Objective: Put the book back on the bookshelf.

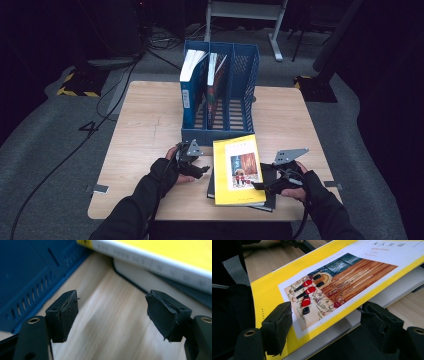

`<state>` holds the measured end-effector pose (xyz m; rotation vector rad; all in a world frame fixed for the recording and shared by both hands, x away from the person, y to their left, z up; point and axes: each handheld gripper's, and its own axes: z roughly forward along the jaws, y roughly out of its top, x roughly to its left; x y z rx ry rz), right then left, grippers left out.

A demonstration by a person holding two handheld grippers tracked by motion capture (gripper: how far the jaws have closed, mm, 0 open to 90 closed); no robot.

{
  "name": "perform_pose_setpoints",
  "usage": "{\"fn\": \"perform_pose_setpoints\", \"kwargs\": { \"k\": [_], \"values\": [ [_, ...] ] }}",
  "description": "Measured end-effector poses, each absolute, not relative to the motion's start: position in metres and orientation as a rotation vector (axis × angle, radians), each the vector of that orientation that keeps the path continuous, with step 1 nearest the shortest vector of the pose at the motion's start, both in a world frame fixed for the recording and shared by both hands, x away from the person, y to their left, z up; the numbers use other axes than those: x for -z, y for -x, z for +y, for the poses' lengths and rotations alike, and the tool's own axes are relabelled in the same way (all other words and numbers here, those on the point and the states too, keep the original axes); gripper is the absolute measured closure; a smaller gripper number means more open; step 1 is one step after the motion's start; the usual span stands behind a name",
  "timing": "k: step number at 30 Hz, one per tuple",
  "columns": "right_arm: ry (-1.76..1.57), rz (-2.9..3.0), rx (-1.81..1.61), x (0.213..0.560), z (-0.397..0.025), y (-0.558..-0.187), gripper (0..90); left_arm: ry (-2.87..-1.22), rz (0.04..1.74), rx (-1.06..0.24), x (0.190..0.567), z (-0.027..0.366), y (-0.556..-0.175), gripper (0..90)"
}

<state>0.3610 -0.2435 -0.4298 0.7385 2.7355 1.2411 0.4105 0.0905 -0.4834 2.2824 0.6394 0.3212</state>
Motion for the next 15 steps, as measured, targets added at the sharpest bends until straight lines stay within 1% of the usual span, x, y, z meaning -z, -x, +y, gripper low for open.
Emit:
{"fn": "perform_pose_setpoints", "kwargs": {
  "k": [3, 7, 8, 9, 10, 11, 12, 15],
  "values": [
    [-0.727, 2.751, -1.246, 0.43, -0.239, -0.366, 25.8, -2.3, 0.646, -0.345, 0.484, 0.088, -0.415, 27.3],
    [-0.697, 2.763, -1.29, 0.429, -0.237, -0.371, 27.4, -2.294, 0.668, -0.328, 0.487, 0.09, -0.418, 28.7],
    [-0.687, 2.76, -1.281, 0.428, -0.236, -0.371, 28.7, -2.295, 0.674, -0.327, 0.487, 0.09, -0.419, 28.9],
    [-0.68, 2.756, -1.267, 0.428, -0.232, -0.372, 32.0, -2.293, 0.679, -0.328, 0.487, 0.09, -0.419, 29.0],
    [-0.68, 2.756, -1.267, 0.428, -0.232, -0.372, 32.0, -2.292, 0.682, -0.325, 0.488, 0.09, -0.421, 29.0],
    [-0.69, 2.767, -1.238, 0.43, -0.228, -0.374, 36.0, -2.298, 0.677, -0.309, 0.488, 0.089, -0.422, 31.3],
    [-0.69, 2.767, -1.238, 0.43, -0.228, -0.374, 36.0, -2.298, 0.677, -0.309, 0.488, 0.089, -0.422, 34.2],
    [-0.727, 2.769, -1.258, 0.435, -0.225, -0.376, 46.5, -2.296, 0.669, -0.3, 0.488, 0.089, -0.421, 36.5]
  ]
}}
